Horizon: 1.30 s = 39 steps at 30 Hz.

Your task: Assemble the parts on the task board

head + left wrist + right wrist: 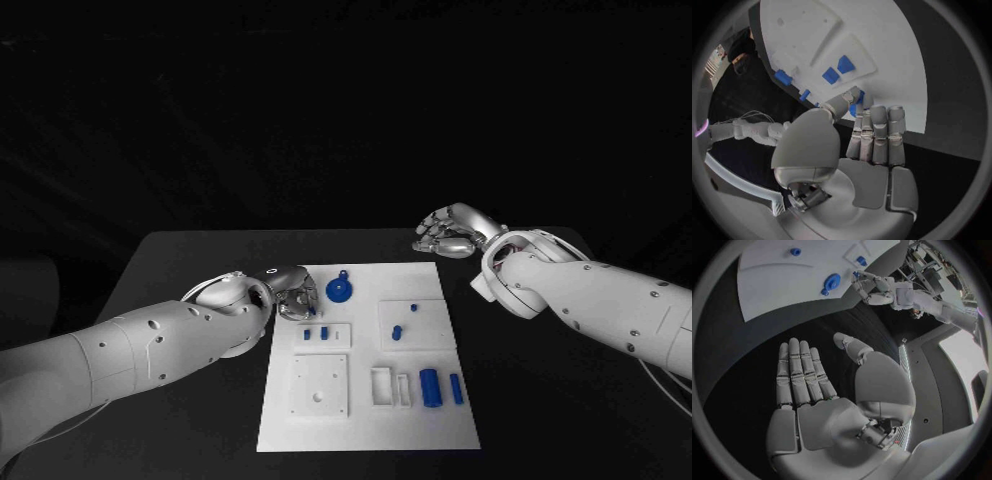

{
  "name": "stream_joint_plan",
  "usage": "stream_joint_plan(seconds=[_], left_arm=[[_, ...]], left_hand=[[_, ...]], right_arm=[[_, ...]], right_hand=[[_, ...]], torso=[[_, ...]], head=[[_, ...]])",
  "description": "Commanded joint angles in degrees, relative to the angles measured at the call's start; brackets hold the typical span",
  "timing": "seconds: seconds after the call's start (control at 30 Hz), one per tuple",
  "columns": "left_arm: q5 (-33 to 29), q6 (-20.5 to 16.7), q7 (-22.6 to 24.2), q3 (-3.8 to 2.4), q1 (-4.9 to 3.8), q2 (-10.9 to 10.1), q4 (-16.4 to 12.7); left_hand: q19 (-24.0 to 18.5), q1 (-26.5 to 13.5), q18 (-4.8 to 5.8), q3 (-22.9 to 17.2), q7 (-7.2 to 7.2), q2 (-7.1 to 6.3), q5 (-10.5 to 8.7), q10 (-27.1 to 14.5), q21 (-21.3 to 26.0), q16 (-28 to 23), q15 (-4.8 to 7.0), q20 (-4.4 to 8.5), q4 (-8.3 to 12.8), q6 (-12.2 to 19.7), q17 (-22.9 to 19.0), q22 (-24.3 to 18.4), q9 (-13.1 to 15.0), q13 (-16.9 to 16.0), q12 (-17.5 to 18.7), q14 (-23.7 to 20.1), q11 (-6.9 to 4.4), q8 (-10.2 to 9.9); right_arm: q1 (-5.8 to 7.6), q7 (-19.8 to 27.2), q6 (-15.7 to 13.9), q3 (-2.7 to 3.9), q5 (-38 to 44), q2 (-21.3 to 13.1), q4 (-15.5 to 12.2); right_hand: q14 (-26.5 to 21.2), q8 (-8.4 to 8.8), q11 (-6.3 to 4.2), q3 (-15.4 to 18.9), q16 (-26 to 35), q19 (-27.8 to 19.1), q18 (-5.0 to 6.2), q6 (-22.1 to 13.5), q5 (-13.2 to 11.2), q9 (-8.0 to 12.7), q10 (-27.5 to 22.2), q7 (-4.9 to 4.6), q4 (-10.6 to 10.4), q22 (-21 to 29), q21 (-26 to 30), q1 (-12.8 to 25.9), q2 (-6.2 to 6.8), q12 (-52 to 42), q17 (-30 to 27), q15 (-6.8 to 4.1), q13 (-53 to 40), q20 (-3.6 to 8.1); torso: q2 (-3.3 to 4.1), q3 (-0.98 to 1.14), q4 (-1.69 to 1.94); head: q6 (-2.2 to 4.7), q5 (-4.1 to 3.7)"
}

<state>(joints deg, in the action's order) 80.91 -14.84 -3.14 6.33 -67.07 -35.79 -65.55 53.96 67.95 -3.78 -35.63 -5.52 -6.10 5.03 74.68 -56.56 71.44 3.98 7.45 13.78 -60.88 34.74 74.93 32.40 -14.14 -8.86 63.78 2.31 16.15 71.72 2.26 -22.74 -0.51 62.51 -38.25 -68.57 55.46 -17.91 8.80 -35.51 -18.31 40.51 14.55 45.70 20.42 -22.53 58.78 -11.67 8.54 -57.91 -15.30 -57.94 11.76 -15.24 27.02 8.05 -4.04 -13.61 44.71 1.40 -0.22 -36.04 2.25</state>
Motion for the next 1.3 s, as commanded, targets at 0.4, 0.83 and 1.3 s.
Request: stream_joint_plan(seconds=[0.4, 0.83, 1.3], left_arm=[[-1.9, 0.4, 0.8, -0.03, -0.01, 1.0, 0.3], [-2.0, 0.8, 0.9, -0.03, 0.14, 1.6, 0.9], [-2.5, 1.9, 0.4, 0.02, 0.16, 2.0, 1.5]], left_hand=[[0.3, 0.0, -2.30, -0.3, 0.04, 0.56, 0.04, 0.5, -0.4, 0.2, -0.02, 1.88, -0.1, -0.3, -0.1, 1.0, 0.0, 0.1, 0.2, 0.5, 0.06, 0.3], [0.3, 0.0, -2.30, -0.3, 0.02, 0.66, 0.09, 0.5, -0.4, 0.2, -0.01, 1.91, -0.1, -0.3, -0.1, 1.0, 0.0, 0.2, 0.3, 0.5, 0.05, 0.3], [0.4, 0.0, -2.29, -0.3, 0.00, 0.75, 0.10, 0.5, -0.4, 0.2, -0.01, 1.93, -0.1, -0.2, -0.2, 0.9, -0.1, 0.2, 0.4, 0.5, 0.06, 0.2]], right_arm=[[-0.01, 0.5, 0.6, 0.03, 0.2, 0.2, 0.0], [-0.01, 0.5, 0.6, 0.03, 0.2, 0.3, 0.0], [-0.01, 0.5, 0.6, 0.03, 0.2, 0.2, 0.0]], right_hand=[[-0.5, -0.11, -0.13, 0.4, -0.2, -0.2, 0.06, -0.2, 0.3, 0.1, 0.4, -0.16, 0.1, -0.1, 0.2, -0.2, -0.39, 0.3, -0.1, -0.03, 0.1, 0.03], [-0.5, -0.11, -0.12, 0.4, -0.2, -0.2, 0.07, -0.2, 0.3, 0.1, 0.4, -0.16, 0.1, -0.1, 0.3, -0.2, -0.40, 0.4, -0.1, -0.02, 0.1, 0.01], [-0.5, -0.12, -0.13, 0.4, -0.2, -0.2, 0.08, -0.2, 0.3, 0.1, 0.4, -0.16, 0.1, -0.2, 0.3, -0.2, -0.41, 0.4, -0.2, -0.02, 0.1, 0.00]], torso=[[0.00, 0.06, -0.01], [-0.01, 0.07, -0.01], [0.01, 0.03, 0.06]], head=[[0.01, -0.09], [-0.02, -0.17], [-0.22, -0.36]])
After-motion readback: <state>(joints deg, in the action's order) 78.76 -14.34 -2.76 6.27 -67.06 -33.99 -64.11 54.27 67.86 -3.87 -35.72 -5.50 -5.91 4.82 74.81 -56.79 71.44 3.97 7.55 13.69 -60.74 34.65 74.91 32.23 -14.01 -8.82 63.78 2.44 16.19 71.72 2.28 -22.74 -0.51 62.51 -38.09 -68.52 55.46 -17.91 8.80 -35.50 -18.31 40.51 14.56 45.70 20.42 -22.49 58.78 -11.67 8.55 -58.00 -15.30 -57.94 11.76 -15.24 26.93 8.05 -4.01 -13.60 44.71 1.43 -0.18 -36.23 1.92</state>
